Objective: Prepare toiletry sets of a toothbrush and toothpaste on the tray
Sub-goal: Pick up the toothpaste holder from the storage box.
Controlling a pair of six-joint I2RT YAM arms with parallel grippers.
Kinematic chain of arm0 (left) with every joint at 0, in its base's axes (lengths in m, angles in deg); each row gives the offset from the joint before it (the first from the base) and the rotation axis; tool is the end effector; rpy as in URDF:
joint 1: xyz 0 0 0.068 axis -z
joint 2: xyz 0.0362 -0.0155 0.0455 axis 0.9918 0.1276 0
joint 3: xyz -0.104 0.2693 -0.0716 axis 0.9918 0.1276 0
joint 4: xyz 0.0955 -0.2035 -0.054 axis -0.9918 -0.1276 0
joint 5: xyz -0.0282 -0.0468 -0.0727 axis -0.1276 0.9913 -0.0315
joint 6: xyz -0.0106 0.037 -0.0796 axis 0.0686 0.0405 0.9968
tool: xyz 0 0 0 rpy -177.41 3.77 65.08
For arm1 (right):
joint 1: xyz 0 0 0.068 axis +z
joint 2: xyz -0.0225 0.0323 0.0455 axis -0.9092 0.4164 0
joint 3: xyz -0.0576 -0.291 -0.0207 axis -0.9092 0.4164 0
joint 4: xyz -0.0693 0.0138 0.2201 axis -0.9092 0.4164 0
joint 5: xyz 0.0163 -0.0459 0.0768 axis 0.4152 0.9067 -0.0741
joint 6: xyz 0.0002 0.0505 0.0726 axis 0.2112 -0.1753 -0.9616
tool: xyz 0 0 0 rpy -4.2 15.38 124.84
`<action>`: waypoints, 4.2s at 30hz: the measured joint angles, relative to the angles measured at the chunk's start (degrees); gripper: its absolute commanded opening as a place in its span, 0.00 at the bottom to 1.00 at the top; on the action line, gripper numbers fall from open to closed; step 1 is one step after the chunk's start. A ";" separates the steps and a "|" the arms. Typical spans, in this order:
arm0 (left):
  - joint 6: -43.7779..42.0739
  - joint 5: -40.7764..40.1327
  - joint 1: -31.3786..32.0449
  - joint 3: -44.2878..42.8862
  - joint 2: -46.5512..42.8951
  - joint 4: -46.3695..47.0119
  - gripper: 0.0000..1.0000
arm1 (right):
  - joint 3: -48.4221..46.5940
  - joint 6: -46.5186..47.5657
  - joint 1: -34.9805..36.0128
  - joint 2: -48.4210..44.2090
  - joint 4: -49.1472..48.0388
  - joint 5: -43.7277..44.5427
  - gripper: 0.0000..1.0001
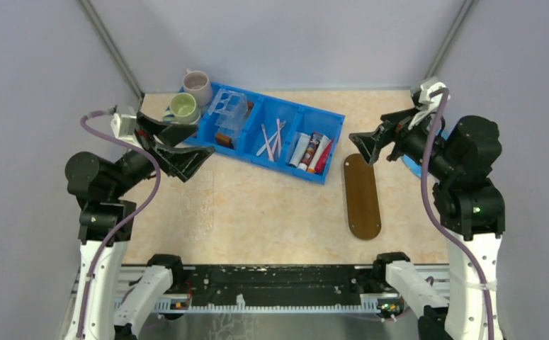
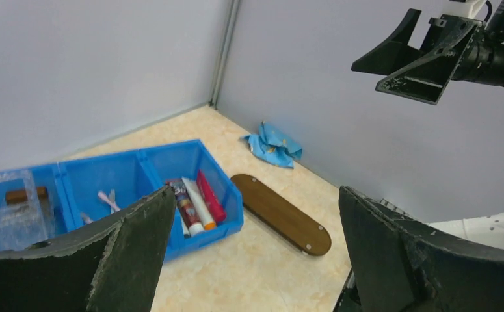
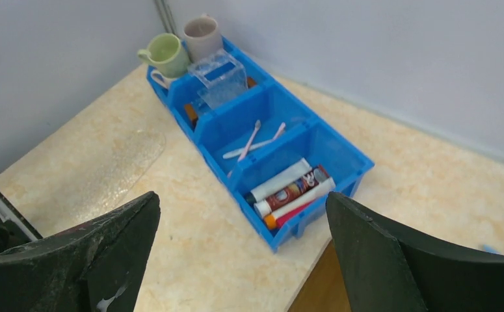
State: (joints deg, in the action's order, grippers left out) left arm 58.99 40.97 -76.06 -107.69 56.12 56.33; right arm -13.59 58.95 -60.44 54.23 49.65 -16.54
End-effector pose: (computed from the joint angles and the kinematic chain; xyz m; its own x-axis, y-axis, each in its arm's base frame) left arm 0.0943 -0.0671 0.4840 -0.0354 -0.3151 -0.9484 0.8155 0.5394 -0.2097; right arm 0.1018 0.0505 0.5021 -0.0839 0.0000 -0.9965 -0.5976 0.8002 0.0504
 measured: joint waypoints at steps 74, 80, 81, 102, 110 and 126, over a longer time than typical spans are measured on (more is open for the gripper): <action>40.11 -46.82 3.85 5.42 60.70 32.46 0.52 | 36.98 15.82 -0.81 6.64 -16.24 -12.79 0.99; 40.11 -46.53 3.85 3.80 63.10 34.91 0.47 | 36.98 15.89 -0.48 6.67 -16.22 -12.81 0.99; 40.11 -46.49 3.82 3.54 63.45 35.39 0.45 | 36.98 15.89 -0.44 6.69 -16.22 -12.81 0.99; 41.13 -40.87 3.45 3.69 64.98 46.25 0.00 | 36.98 15.91 -0.44 6.99 -16.22 -12.79 0.99; 35.76 -33.20 3.41 6.54 54.51 50.66 0.00 | 36.98 15.89 -0.44 6.99 -16.22 -13.81 0.97; 18.82 -7.48 18.08 27.63 25.75 56.52 0.00 | 41.48 15.98 2.05 7.69 -17.59 -41.27 0.84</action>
State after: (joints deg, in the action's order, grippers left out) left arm 77.81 33.50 -57.98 -80.07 81.87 112.85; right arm 27.89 74.93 -58.39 61.92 32.06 -57.80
